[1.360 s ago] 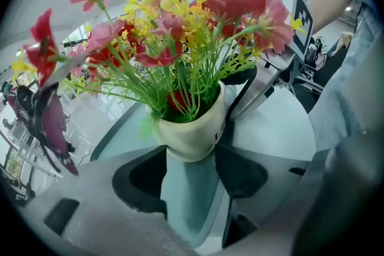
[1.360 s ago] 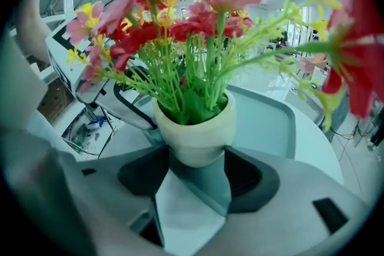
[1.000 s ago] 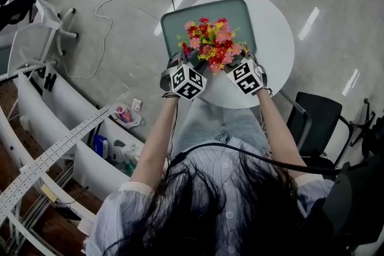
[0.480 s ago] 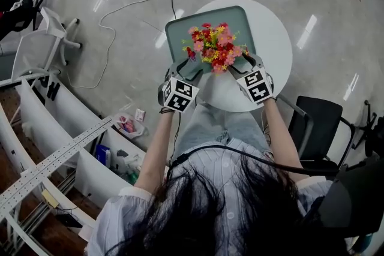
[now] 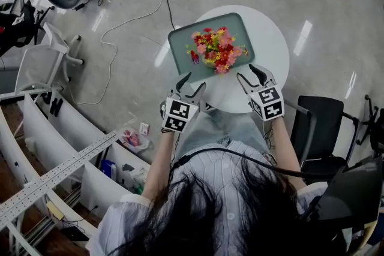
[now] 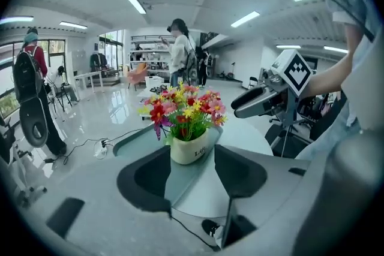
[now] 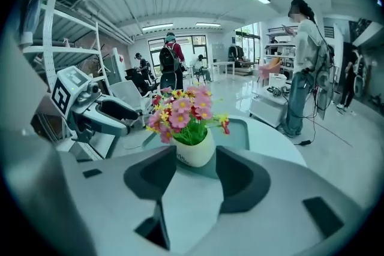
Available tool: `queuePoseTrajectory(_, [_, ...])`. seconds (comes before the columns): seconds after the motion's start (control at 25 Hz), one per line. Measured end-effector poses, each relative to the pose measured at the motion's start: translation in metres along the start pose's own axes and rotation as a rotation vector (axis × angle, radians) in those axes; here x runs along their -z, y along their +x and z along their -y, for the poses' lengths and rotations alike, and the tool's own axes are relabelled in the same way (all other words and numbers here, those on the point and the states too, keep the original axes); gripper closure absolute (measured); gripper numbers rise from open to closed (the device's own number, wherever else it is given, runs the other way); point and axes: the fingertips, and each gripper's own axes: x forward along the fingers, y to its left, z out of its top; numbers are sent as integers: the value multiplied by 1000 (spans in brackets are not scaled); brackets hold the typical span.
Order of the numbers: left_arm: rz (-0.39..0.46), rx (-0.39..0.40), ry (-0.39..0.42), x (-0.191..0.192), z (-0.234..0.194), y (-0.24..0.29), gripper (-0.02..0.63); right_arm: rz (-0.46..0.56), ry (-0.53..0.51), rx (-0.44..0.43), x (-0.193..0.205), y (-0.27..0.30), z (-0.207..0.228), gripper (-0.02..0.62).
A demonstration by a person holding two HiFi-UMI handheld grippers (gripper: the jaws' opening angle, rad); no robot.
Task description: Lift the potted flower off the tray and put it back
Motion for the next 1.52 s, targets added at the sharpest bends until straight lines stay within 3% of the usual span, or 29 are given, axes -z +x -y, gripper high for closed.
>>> queuePoseTrajectory(0.4, [27,47,56,-5,16,-24,370,103,73,30,-20,-43,-33,469])
queuePoseTrajectory(0.8, [84,14,48,-26,36,-32,420,132,32,-31,-29,-65,-54,489])
queuePoseTrajectory(0.96, [85,-51,56,-26,45,-50,441,120,-25,-80,-14,-90,-66,491])
queuePoseTrajectory(1.2, [77,-146,5,-5,74,-84,456,121,-39,-113,24,-129,-74,495])
queuePoseTrajectory(1.52, [118,-162,-37,10,156,-105,475,151,-91,-179,56,-172,-102,505])
